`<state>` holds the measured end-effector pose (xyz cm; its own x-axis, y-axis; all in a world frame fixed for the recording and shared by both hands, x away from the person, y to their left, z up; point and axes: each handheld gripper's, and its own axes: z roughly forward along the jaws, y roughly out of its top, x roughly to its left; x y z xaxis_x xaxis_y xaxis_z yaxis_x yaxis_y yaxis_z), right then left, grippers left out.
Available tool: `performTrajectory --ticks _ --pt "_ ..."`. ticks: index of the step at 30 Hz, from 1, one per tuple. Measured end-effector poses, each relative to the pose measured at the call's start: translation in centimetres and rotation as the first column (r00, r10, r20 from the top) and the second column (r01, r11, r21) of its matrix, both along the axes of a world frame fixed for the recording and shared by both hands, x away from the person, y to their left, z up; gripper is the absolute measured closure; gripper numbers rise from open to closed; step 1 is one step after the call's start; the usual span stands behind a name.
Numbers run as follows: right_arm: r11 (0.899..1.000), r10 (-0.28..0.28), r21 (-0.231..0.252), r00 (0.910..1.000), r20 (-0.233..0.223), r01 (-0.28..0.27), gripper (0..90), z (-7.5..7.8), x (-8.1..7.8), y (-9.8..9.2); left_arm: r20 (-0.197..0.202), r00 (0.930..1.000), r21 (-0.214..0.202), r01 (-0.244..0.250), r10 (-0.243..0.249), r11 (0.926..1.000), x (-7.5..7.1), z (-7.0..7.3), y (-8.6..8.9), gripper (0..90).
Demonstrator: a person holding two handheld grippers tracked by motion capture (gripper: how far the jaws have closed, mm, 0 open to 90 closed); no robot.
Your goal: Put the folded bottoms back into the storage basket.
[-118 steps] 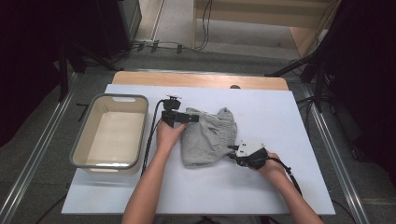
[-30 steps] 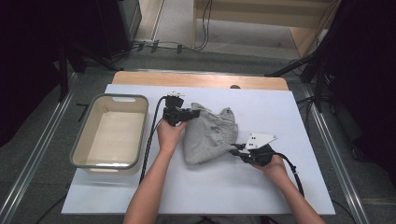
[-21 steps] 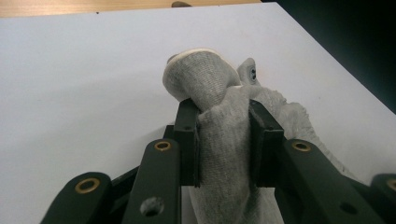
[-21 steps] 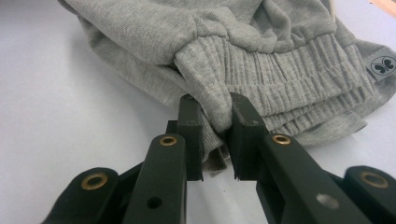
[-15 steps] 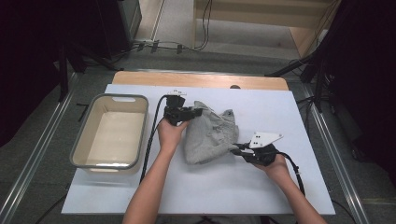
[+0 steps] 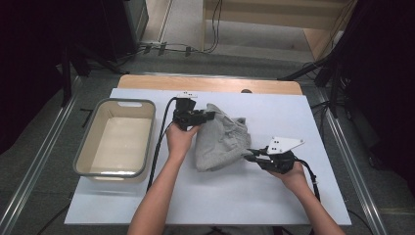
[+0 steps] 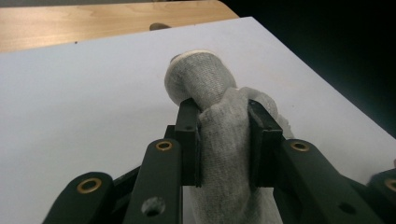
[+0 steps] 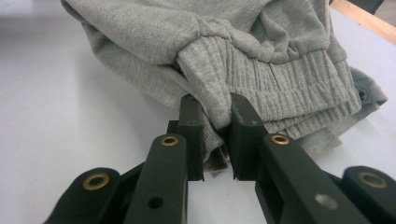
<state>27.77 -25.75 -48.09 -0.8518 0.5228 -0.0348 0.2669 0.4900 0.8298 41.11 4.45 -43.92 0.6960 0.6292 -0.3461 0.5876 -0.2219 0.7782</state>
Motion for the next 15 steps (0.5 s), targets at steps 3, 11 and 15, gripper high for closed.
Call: performTrajectory --ticks 3,11,15 --pt "1.0 -0.002 0.018 1.0 0.001 0.002 75.7 0.3 -0.1 -0.3 0.012 0.9998 0.001 0.013 -0.013 0.9999 -0.2 0.5 -0.3 70.1" --pt "0.999 -0.003 0.053 0.9999 0.014 0.002 76.0 1.1 -0.5 -0.7 0.031 0.9991 -0.006 0.029 -0.029 0.9996 -0.5 1.4 -0.6 70.3" --pt "0.998 -0.004 0.07 0.9999 0.016 0.003 76.2 1.4 -0.5 -0.9 0.035 0.9988 -0.017 0.036 -0.035 0.9992 -0.6 1.8 -0.7 70.5"
